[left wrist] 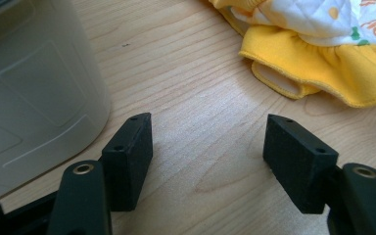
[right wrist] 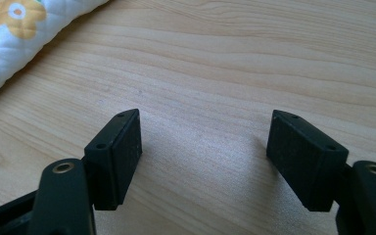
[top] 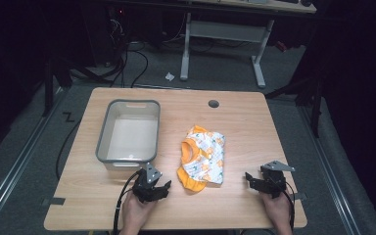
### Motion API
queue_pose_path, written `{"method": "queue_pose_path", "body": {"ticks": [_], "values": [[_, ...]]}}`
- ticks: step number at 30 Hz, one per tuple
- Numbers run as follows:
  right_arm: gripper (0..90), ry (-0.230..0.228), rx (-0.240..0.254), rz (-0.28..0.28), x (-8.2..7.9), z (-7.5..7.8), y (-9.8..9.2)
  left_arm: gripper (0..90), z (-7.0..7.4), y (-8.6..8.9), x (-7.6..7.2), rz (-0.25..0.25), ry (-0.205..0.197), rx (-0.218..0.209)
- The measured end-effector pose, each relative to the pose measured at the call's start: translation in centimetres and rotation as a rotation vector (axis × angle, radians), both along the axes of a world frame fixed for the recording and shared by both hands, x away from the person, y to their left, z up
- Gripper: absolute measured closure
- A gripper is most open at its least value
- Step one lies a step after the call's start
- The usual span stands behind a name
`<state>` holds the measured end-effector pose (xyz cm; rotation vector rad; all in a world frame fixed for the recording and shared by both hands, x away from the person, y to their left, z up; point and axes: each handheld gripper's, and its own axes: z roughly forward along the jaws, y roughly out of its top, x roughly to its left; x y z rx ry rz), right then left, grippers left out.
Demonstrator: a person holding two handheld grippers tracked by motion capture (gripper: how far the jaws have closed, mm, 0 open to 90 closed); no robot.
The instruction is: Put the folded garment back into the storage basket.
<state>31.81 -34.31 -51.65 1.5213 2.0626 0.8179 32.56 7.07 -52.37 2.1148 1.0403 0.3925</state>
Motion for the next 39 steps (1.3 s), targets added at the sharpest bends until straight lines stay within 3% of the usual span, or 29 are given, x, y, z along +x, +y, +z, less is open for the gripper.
{"method": "queue_pose_path", "body": {"ticks": [22,39], "values": [[29.5,0.0,0.0,0.0,0.0,0.0,0.0,34.2,-0.01,0.0,0.01,-0.002,0.001,-0.002],[29.5,0.0,0.0,0.0,0.0,0.01,0.0,25.0,-0.04,-0.4,0.02,-0.025,0.01,0.005]]}}
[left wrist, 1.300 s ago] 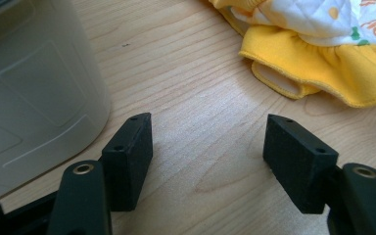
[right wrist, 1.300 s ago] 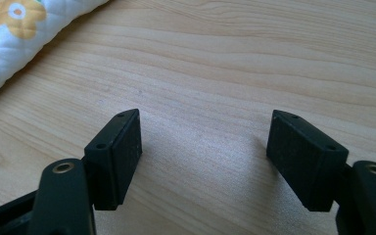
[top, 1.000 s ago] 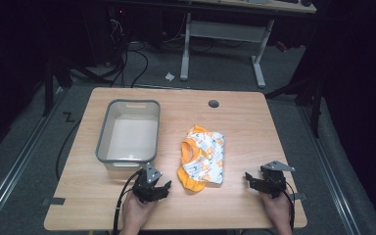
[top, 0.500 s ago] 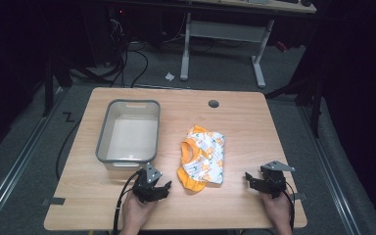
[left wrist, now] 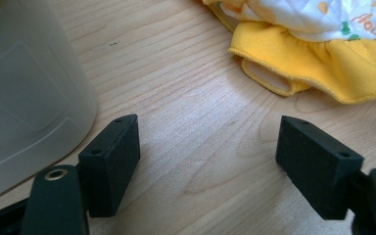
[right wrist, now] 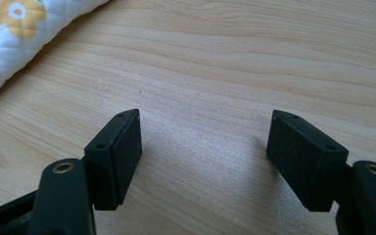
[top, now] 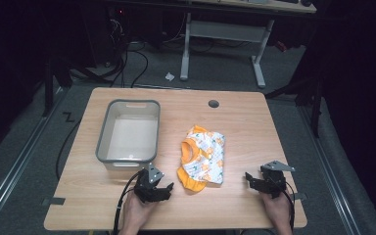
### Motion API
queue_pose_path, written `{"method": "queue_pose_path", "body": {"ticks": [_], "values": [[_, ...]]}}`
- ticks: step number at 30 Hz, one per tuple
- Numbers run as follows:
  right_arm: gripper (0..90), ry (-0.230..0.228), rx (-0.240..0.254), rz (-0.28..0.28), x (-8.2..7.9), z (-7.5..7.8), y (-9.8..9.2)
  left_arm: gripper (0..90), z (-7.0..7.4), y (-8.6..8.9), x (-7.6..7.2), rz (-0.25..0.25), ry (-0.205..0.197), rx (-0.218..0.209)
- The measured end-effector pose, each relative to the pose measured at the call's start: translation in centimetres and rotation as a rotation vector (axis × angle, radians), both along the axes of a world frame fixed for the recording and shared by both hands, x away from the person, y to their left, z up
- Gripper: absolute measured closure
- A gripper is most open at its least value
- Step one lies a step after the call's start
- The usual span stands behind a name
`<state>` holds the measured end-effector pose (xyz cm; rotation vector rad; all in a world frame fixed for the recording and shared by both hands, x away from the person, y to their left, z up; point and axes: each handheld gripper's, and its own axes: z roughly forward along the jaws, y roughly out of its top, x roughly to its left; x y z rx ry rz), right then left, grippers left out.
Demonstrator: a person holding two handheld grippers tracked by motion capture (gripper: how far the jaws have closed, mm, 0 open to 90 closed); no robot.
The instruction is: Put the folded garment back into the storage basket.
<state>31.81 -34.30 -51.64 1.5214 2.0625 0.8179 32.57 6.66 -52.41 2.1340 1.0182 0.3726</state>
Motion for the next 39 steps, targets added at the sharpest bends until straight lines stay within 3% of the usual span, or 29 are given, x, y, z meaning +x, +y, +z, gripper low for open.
{"method": "queue_pose_path", "body": {"ticks": [9,14,19,22,39], "values": [[29.5,0.0,0.0,0.0,0.0,0.0,0.0,25.3,0.1,-0.4,0.1,-0.004,0.012,0.001],[29.5,0.0,0.0,0.001,0.0,0.0,0.0,24.2,0.4,-0.7,0.2,-0.023,0.045,-0.012],[29.5,0.0,0.0,0.001,0.0,0.0,0.0,24.2,1.2,-0.9,0.1,-0.031,0.044,-0.031],[29.5,-0.001,0.0,0.001,0.0,0.0,0.0,26.6,1.7,-1.3,0.3,-0.053,0.073,-0.03],[29.5,0.0,0.0,0.0,0.0,0.0,0.0,27.5,3.3,-3.0,1.0,-0.093,0.041,-0.055]]}}
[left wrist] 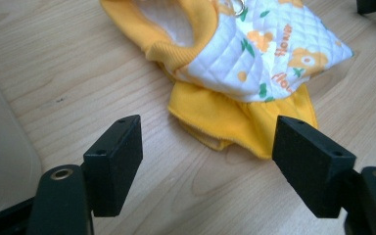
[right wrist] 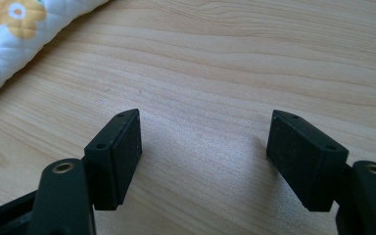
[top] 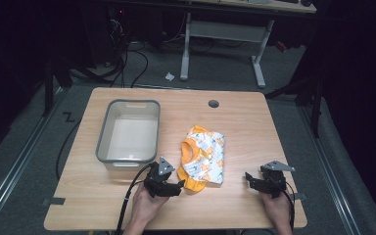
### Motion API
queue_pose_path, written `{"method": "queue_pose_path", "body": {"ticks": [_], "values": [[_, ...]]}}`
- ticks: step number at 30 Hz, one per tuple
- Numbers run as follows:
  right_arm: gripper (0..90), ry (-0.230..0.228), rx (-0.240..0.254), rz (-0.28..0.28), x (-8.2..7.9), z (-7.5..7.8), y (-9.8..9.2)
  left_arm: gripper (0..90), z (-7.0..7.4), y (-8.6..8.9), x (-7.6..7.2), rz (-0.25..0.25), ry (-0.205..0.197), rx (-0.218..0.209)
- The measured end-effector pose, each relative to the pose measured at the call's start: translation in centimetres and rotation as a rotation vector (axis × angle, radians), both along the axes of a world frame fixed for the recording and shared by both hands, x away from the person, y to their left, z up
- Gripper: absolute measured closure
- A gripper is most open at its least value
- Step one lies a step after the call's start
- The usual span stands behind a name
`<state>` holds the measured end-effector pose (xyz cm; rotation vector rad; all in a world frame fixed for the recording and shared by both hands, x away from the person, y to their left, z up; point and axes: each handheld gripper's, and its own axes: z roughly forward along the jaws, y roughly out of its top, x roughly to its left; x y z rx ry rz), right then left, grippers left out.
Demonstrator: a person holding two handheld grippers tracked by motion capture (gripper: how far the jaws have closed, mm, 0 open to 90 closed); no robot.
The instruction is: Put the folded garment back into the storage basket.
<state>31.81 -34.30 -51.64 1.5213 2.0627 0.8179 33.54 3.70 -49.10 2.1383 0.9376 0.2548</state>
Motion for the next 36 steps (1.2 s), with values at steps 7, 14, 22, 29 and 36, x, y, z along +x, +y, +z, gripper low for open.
{"method": "queue_pose_path", "body": {"ticks": [7,14,22,29,36], "values": [[29.5,0.0,0.0,0.0,0.0,0.0,0.0,28.0,0.5,-0.9,0.8,-0.006,0.003,0.003],[29.6,0.0,0.0,0.001,0.0,0.0,0.0,27.3,0.9,-1.7,1.5,-0.009,0.003,0.003],[29.6,0.0,0.001,0.0,0.0,0.0,0.0,26.3,1.6,-2.8,2.8,0.006,-0.012,0.002],[29.6,0.0,0.0,0.001,0.0,0.0,0.0,25.3,1.9,-3.6,4.0,0.019,-0.016,0.011],[29.7,0.0,0.0,0.002,0.0,0.0,0.0,25.2,2.3,-4.3,5.4,0.038,-0.021,-0.012]]}}
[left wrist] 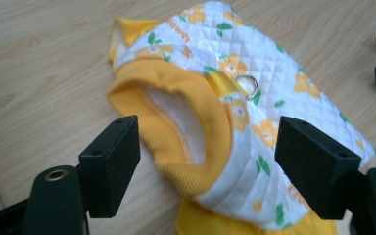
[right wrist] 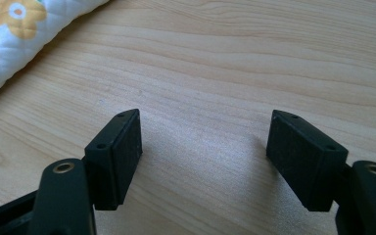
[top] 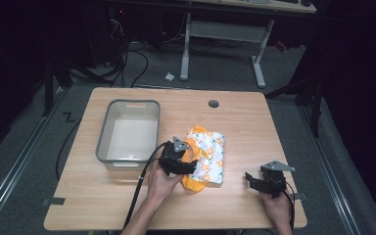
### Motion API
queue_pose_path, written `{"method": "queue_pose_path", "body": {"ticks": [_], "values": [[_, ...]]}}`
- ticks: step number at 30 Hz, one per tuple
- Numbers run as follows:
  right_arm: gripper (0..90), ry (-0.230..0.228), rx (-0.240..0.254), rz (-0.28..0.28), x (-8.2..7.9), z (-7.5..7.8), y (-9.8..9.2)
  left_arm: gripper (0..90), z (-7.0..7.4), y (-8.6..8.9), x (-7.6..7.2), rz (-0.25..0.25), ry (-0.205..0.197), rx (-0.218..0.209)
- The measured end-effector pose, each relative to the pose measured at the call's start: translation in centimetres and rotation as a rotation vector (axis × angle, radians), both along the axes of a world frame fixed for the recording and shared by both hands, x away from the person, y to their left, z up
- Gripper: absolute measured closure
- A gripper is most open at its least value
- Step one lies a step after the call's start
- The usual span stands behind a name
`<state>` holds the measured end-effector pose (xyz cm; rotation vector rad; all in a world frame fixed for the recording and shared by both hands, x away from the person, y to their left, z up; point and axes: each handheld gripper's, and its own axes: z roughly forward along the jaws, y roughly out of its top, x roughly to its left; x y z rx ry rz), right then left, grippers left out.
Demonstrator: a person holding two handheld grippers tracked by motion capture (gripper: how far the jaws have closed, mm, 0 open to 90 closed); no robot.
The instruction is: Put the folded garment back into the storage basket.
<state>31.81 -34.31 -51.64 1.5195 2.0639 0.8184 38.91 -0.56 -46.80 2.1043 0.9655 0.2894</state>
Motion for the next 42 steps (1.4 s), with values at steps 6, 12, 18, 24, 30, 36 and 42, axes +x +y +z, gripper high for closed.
{"method": "queue_pose_path", "body": {"ticks": [6,12,18,24,30,36,42], "values": [[29.6,0.0,0.0,-0.001,0.0,0.0,0.0,24.0,-0.4,-0.9,1.3,0.008,0.035,0.004],[29.7,0.0,0.0,0.0,0.0,0.0,0.0,22.9,-0.7,-1.8,2.3,0.018,0.043,0.02],[29.6,0.0,-0.001,0.001,0.0,0.0,0.0,22.7,-1.6,-2.8,3.3,0.041,0.049,0.054],[29.6,0.0,0.0,0.002,0.0,0.0,0.0,21.0,-3.2,-3.2,3.9,0.055,0.095,0.104],[29.6,0.0,0.0,0.002,0.0,0.0,0.0,19.0,-3.9,-3.5,4.0,0.054,0.118,0.125],[29.6,0.0,0.0,0.002,0.0,0.0,0.0,18.5,-4.4,-3.6,4.2,0.062,0.147,0.132],[29.6,-0.001,0.0,0.002,0.0,0.0,0.0,33.4,-4.1,-3.8,3.9,0.014,0.146,0.133]]}}
